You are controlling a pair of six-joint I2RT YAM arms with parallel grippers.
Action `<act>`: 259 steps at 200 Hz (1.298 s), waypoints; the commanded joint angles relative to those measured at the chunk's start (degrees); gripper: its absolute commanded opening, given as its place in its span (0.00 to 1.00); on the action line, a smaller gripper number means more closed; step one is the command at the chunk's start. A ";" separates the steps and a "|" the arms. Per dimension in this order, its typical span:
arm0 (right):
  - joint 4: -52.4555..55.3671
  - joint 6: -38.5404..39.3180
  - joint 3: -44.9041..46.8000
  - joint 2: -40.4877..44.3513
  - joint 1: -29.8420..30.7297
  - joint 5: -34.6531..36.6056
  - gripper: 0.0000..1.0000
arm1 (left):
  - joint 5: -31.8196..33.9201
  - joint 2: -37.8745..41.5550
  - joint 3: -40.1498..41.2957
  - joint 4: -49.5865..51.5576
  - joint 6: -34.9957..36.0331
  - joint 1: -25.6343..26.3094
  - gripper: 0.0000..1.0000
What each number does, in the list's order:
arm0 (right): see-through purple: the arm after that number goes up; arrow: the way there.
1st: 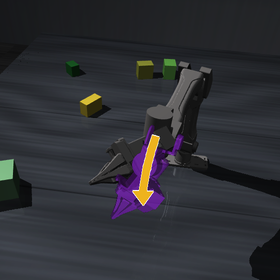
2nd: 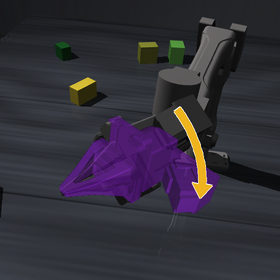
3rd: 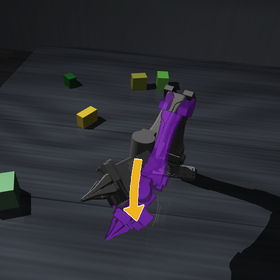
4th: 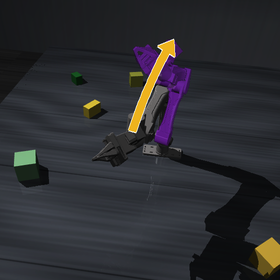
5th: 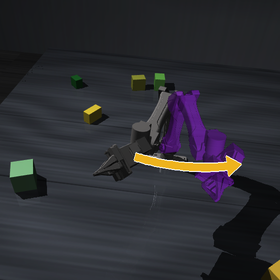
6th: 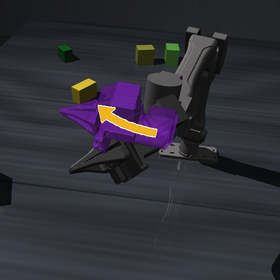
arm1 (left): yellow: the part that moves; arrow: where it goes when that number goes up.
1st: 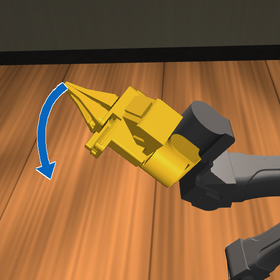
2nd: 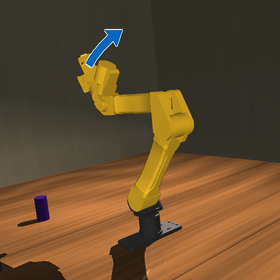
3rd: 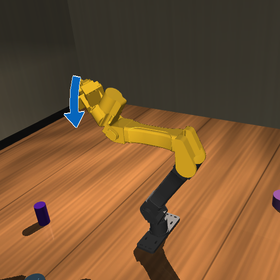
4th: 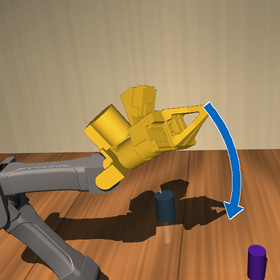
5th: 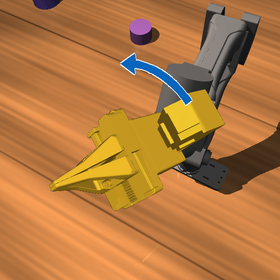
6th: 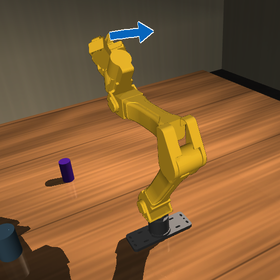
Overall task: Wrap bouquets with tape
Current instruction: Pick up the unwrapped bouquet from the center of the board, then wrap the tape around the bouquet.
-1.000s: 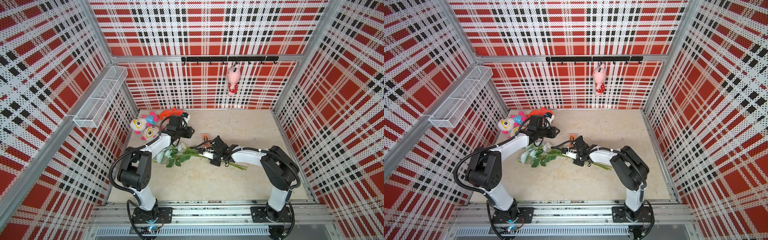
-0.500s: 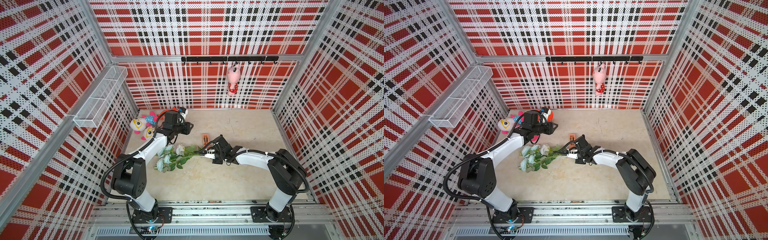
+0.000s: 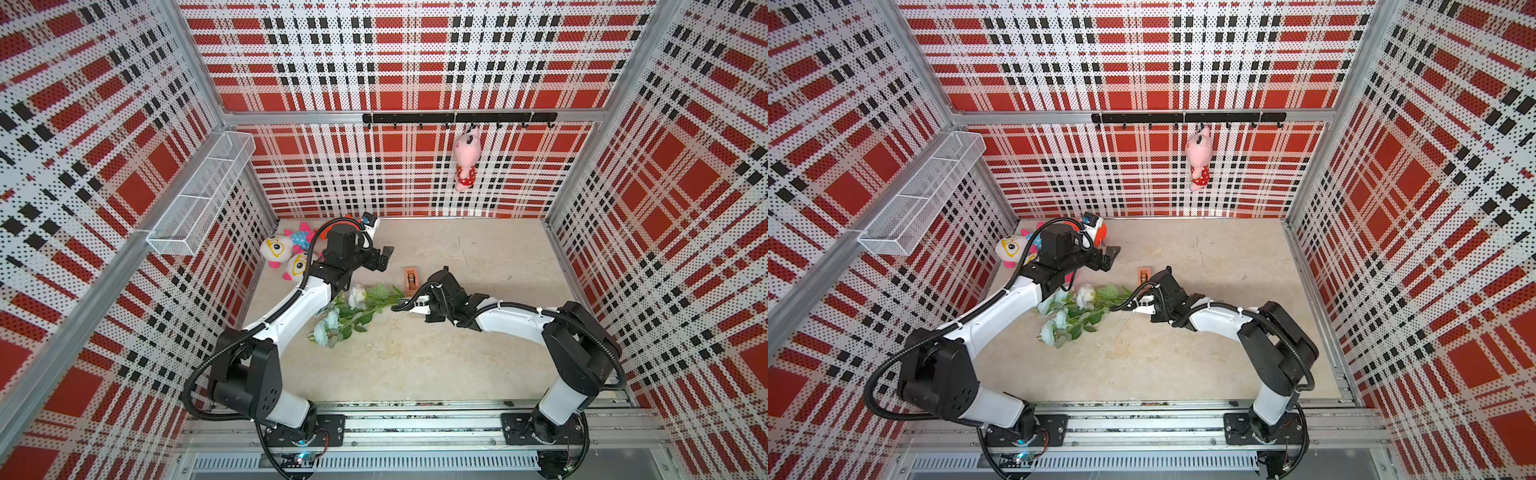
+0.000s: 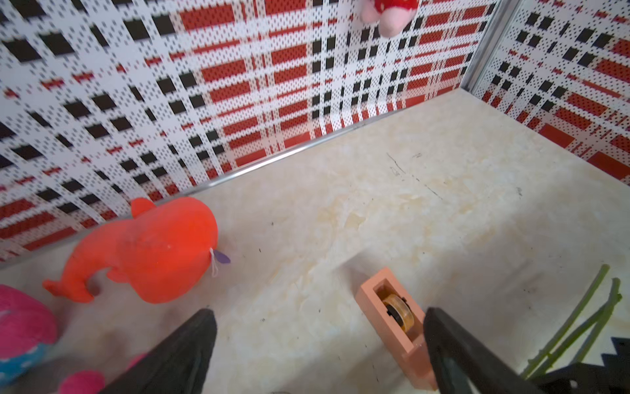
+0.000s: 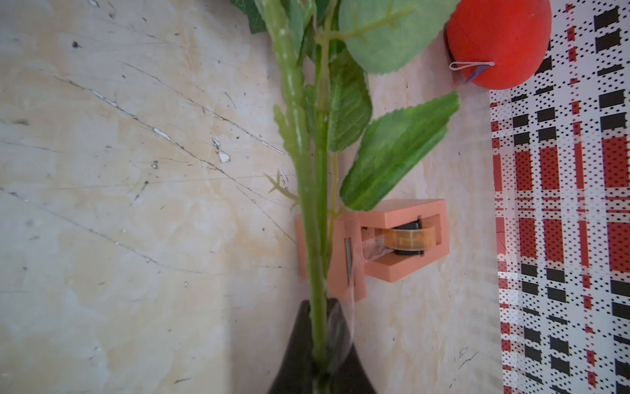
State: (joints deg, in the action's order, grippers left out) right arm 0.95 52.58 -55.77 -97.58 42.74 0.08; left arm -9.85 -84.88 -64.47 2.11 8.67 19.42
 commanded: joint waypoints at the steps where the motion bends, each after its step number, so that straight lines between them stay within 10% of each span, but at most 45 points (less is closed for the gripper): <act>1: -3.22 3.04 -1.86 1.49 0.07 0.21 0.00 | -1.81 1.15 1.57 -3.33 7.89 0.09 0.98; 86: -16.73 8.81 3.55 4.99 0.10 0.62 0.00 | -5.34 -10.65 -6.26 17.57 21.69 2.82 0.97; 201: -20.14 12.48 5.67 5.03 0.50 1.90 0.00 | -16.65 -3.87 -6.48 13.17 19.25 -1.80 0.97; 259: -22.48 12.81 6.80 5.87 0.52 0.04 0.00 | -9.59 -5.33 -4.58 17.94 25.58 2.31 0.98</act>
State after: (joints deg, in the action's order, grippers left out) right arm -16.80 64.55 -49.52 -94.41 42.74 2.61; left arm -20.53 -86.87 -69.41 16.82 31.05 20.08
